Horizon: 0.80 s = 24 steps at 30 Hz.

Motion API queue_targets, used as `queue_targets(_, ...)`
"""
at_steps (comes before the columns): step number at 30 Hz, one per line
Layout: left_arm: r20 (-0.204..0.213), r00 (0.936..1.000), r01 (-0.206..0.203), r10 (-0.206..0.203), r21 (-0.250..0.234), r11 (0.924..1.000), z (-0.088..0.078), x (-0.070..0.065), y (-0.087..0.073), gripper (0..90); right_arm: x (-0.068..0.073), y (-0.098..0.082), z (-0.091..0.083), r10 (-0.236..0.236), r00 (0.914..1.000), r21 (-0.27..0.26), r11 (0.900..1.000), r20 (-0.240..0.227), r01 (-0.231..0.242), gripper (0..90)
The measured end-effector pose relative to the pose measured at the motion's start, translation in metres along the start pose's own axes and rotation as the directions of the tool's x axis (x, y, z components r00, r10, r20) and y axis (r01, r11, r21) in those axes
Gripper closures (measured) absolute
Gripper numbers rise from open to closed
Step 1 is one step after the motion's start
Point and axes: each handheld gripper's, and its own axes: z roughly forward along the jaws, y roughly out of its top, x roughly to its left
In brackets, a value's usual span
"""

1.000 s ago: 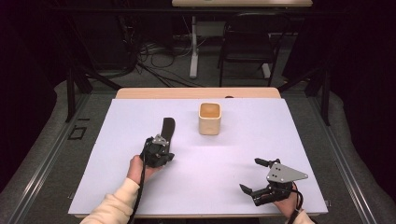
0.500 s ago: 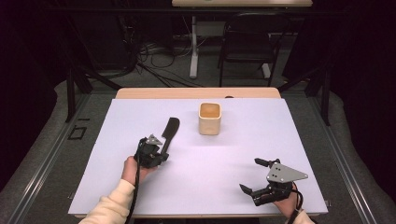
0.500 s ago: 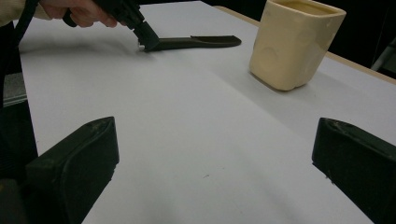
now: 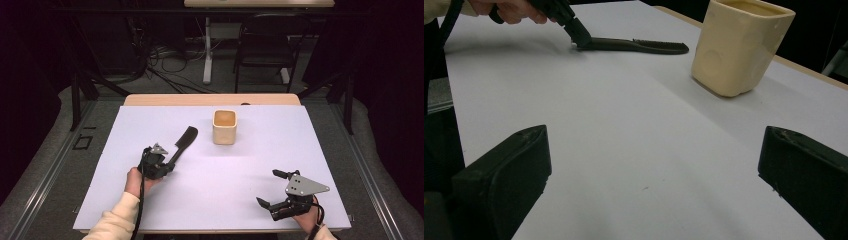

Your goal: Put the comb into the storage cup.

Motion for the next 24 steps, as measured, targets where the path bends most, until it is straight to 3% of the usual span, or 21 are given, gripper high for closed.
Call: queue_targets(24,-0.036,0.9993,0.013,-0.013,0.007,0.9999,-0.004,0.016,-0.003,89.9,0.001,0.000,0.000,0.003,1.0000,0.005,1.000,-0.005,-0.003,0.2)
